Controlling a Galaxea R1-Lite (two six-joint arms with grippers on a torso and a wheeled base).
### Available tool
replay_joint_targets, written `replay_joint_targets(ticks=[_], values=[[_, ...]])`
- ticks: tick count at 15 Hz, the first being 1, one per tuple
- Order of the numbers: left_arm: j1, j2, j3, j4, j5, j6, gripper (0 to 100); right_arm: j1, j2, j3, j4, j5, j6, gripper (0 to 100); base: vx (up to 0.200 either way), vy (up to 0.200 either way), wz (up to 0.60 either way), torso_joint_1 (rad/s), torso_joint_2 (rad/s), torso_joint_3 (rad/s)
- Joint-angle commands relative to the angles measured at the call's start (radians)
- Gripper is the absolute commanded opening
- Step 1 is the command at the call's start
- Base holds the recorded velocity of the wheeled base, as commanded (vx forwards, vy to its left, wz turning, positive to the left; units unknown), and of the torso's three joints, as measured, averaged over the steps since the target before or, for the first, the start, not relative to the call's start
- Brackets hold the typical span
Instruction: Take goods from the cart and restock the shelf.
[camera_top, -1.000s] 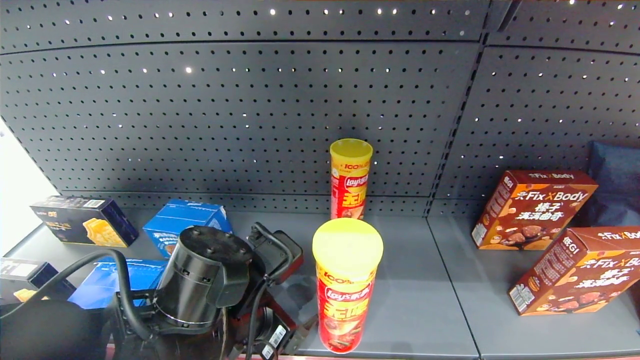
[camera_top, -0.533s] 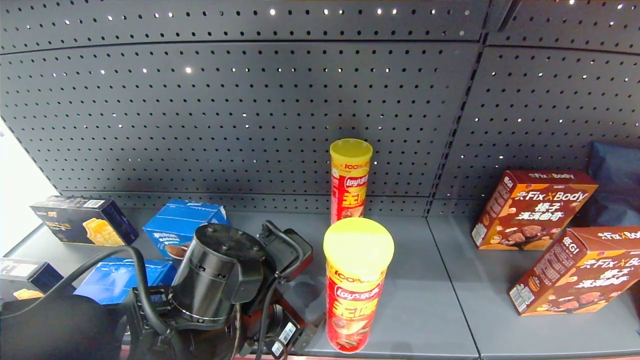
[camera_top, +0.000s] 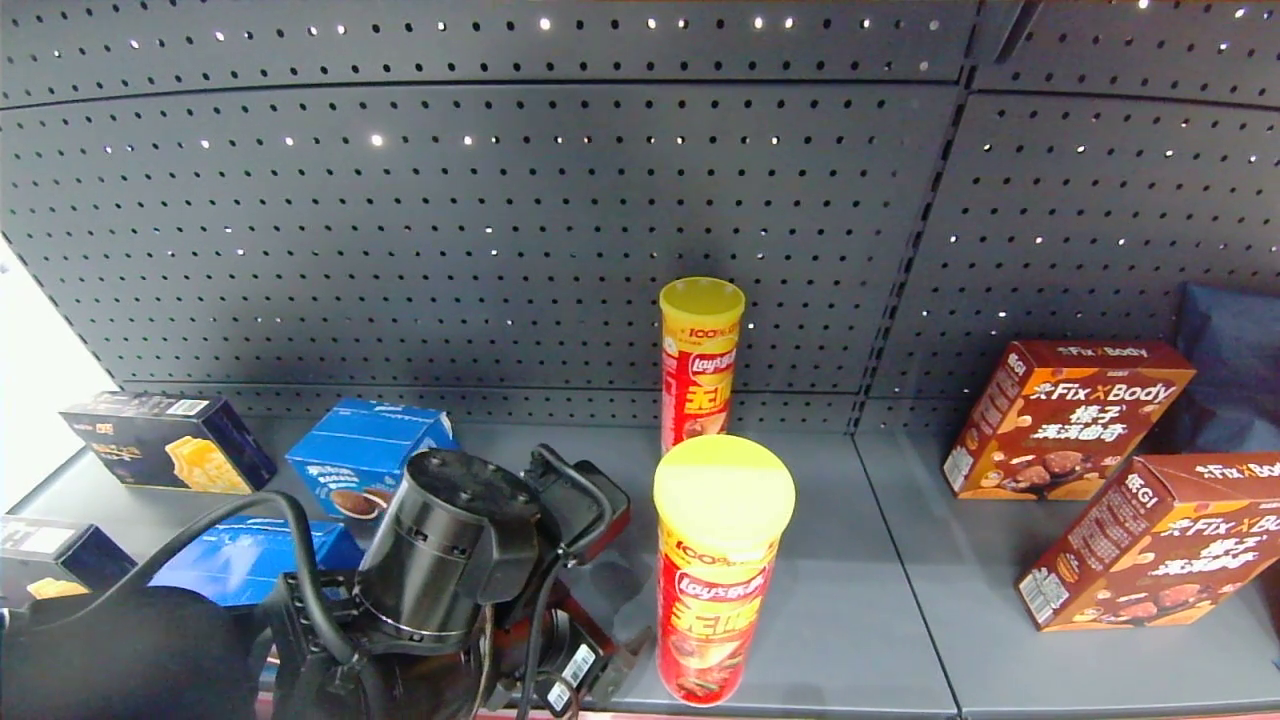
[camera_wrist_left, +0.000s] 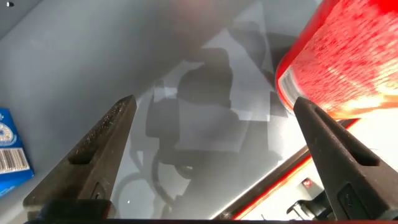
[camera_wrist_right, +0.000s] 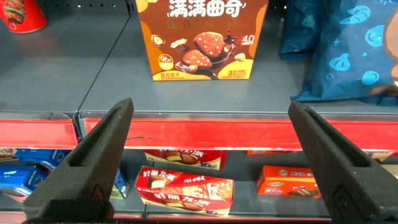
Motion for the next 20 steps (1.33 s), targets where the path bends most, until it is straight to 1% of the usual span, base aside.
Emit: replay_joint_targets(ticks=[1,6,8,9,11,12,14,15,16,17,18,20], values=[[0.03,-0.026,0.012,0.0,0.0,0.003,100,0.0,0.001,0.0,0.0,0.0,0.0,100,0.0,0.0,0.0,0.0,0.0,0.0],[0.156,-0.167,0.008,-0.011,-0.008,0.012,100,0.0,0.001,0.0,0.0,0.0,0.0,100,0.0,0.0,0.0,0.0,0.0,0.0],[0.177,-0.25,0.002,0.0,-0.006,0.012,100,0.0,0.001,0.0,0.0,0.0,0.0,100,0.0,0.0,0.0,0.0,0.0,0.0],[0.19,-0.29,0.014,0.003,-0.005,0.012,100,0.0,0.001,0.0,0.0,0.0,0.0,100,0.0,0.0,0.0,0.0,0.0,0.0],[0.211,-0.384,0.035,0.063,-0.002,0.011,100,0.0,0.001,0.0,0.0,0.0,0.0,100,0.0,0.0,0.0,0.0,0.0,0.0],[0.228,-0.502,0.048,0.146,0.003,0.011,100,0.0,0.001,0.0,0.0,0.0,0.0,100,0.0,0.0,0.0,0.0,0.0,0.0],[0.285,-0.695,0.066,0.249,-0.002,0.011,100,0.0,0.001,0.0,0.0,0.0,0.0,100,0.0,0.0,0.0,0.0,0.0,0.0],[0.322,-0.816,0.078,0.312,-0.002,0.009,100,0.0,0.001,0.0,0.0,0.0,0.0,100,0.0,0.0,0.0,0.0,0.0,0.0],[0.372,-0.933,0.109,0.355,0.0,0.005,100,0.0,0.001,0.0,0.0,0.0,0.0,100,0.0,0.0,0.0,0.0,0.0,0.0],[0.441,-1.034,0.16,0.359,0.0,-0.006,100,0.0,0.001,0.0,0.0,0.0,0.0,100,0.0,0.0,0.0,0.0,0.0,0.0],[0.522,-1.134,0.221,0.359,-0.005,-0.021,100,0.0,0.001,0.0,0.0,0.0,0.0,100,0.0,0.0,0.0,0.0,0.0,0.0],[0.647,-1.307,0.354,0.359,-0.006,-0.077,100,0.0,0.001,0.0,0.0,0.0,0.0,100,0.0,0.0,0.0,0.0,0.0,0.0]])
